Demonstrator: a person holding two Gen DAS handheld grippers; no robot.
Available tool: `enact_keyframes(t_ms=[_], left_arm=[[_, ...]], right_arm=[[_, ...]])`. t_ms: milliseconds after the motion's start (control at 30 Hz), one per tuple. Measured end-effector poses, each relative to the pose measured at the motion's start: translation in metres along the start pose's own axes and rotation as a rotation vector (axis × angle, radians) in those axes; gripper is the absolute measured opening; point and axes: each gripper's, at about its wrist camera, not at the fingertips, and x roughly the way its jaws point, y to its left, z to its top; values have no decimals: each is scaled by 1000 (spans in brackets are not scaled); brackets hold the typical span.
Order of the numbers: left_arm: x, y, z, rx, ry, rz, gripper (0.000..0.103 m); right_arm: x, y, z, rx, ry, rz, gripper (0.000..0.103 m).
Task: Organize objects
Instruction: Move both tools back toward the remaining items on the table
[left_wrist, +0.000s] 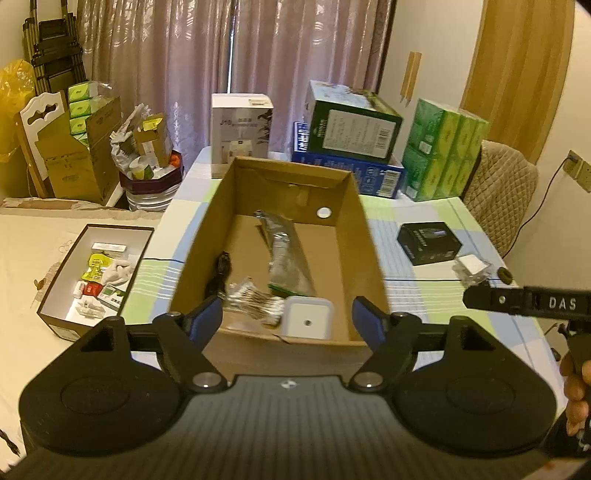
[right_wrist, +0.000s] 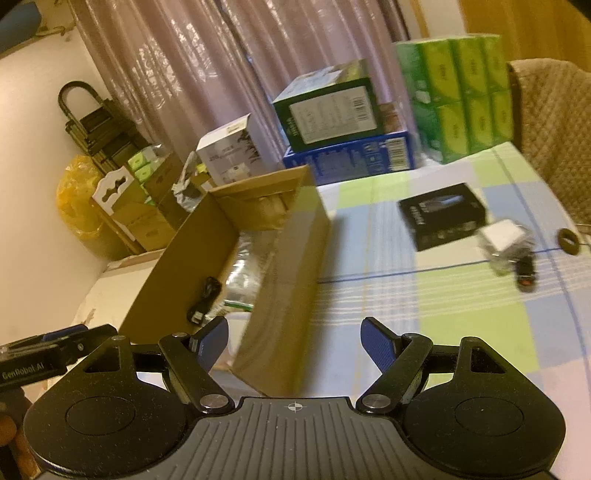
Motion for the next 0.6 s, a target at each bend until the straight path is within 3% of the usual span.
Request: enact_keyframes(t_ms=[67,433,600], left_arm=[[-6,-12,-3,2,-6,-7,85],[-20,-97,-18,45,-24,-90,102],[-14,-138,-22,93,-12,-132,102]], right_arm=[[-14,-10,-8,10,-7,-13,76],[-88,-82,-40,68,-54,-131,77],[-118,-119,-41,121,-98,-188,77]])
